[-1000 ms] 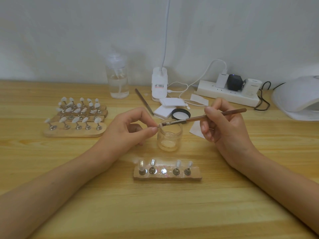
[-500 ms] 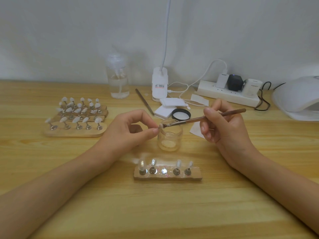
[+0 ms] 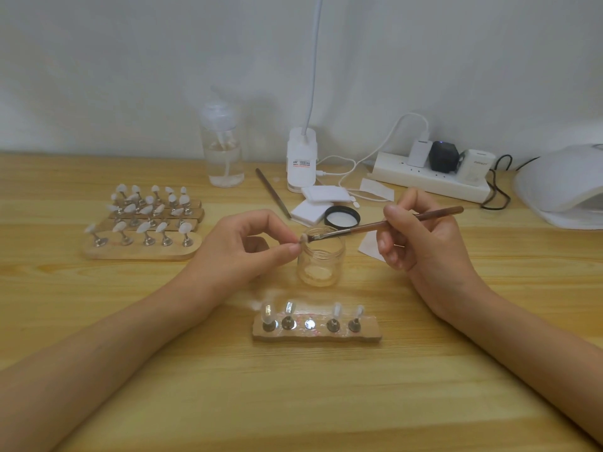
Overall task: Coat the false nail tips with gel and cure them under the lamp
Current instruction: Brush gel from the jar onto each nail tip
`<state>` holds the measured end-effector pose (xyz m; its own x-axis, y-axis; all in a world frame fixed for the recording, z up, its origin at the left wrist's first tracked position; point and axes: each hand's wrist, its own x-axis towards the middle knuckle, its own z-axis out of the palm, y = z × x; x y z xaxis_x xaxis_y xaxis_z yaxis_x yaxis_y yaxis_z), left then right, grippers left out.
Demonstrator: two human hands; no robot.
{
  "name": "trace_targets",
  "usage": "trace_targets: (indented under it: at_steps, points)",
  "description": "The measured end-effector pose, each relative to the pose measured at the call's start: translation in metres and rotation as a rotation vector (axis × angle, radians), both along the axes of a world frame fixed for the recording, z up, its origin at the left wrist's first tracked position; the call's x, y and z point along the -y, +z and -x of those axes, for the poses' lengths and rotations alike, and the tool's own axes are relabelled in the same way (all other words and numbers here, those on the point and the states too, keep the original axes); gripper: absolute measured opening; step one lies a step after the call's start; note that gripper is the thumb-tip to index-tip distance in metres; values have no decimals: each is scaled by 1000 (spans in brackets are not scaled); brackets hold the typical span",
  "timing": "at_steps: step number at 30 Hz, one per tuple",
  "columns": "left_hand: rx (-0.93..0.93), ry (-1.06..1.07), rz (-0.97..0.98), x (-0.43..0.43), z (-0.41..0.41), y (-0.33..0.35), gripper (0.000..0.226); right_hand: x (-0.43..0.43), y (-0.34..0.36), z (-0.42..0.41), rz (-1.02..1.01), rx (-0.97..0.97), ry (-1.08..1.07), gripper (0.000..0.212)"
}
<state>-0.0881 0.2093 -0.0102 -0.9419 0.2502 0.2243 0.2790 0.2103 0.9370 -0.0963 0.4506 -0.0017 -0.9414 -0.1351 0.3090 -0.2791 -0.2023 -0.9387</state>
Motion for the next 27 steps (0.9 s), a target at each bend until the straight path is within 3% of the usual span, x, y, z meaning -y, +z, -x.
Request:
trace_targets:
  at_steps: [27]
  points:
    - [-26,33,-93,-3,3,0,8,-1,0,1,27,42,-63,21]
